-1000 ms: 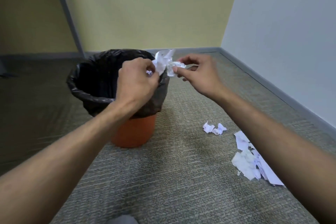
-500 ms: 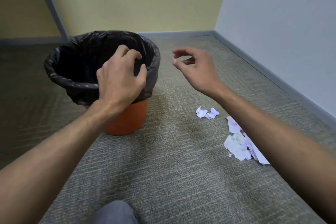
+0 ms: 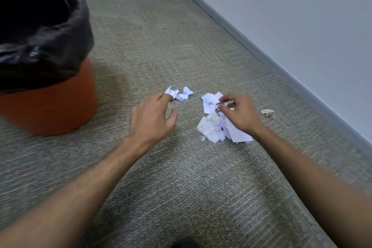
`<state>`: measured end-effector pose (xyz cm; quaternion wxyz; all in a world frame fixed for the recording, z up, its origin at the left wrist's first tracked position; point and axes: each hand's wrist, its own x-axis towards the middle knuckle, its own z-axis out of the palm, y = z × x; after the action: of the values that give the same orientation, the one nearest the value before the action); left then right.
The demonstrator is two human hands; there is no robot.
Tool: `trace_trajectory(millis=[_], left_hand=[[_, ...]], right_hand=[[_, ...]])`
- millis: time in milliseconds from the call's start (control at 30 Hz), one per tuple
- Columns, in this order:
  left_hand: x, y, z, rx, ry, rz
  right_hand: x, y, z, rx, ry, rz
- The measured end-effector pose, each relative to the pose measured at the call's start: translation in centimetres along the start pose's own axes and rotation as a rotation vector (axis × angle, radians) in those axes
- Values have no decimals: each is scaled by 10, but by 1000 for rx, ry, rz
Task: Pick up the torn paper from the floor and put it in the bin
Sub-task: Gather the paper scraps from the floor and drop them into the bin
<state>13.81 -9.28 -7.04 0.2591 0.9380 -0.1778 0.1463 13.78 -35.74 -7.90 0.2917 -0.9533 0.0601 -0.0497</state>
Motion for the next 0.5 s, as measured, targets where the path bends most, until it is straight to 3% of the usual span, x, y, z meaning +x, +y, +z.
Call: trace_trajectory(millis=[200,500], left_hand=[[7,18,72,5,-281,46],[34,32,143,68,-664,134]], right_hand=[[-20,63,-13,-88,-62,128],[-26,98,-23,-252,-347,123]])
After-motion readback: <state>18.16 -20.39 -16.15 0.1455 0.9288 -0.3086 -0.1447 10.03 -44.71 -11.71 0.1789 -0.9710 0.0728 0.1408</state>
